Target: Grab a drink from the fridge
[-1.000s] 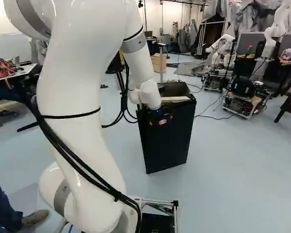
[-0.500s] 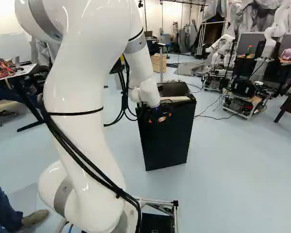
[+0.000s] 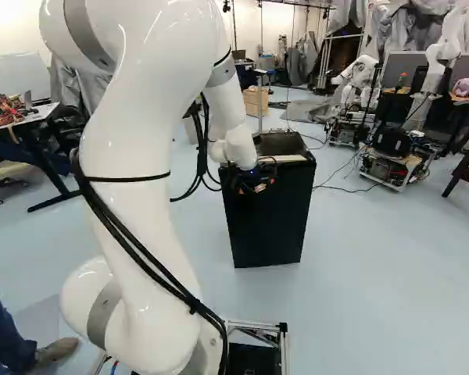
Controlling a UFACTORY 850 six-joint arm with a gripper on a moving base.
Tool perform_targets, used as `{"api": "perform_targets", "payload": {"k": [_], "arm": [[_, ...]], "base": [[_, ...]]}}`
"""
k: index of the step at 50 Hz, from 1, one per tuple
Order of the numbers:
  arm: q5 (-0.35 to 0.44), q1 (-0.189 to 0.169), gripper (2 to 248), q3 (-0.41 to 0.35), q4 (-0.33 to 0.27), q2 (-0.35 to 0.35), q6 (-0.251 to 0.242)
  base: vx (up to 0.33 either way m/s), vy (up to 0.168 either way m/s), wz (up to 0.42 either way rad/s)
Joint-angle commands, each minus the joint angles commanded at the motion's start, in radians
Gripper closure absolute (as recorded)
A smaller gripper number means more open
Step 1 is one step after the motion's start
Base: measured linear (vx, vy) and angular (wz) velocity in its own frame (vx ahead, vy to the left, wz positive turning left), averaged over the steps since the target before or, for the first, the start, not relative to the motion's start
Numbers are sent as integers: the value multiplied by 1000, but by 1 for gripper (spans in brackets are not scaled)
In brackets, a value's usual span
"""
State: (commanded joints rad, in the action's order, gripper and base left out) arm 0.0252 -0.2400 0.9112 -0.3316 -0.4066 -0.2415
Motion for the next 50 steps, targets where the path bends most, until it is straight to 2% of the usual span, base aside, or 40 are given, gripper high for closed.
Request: {"api": "perform_targets", "payload": {"k": [50], "arm": [[0,8,3,33,0,-24,0]], "base": [[0,0,0]]}}
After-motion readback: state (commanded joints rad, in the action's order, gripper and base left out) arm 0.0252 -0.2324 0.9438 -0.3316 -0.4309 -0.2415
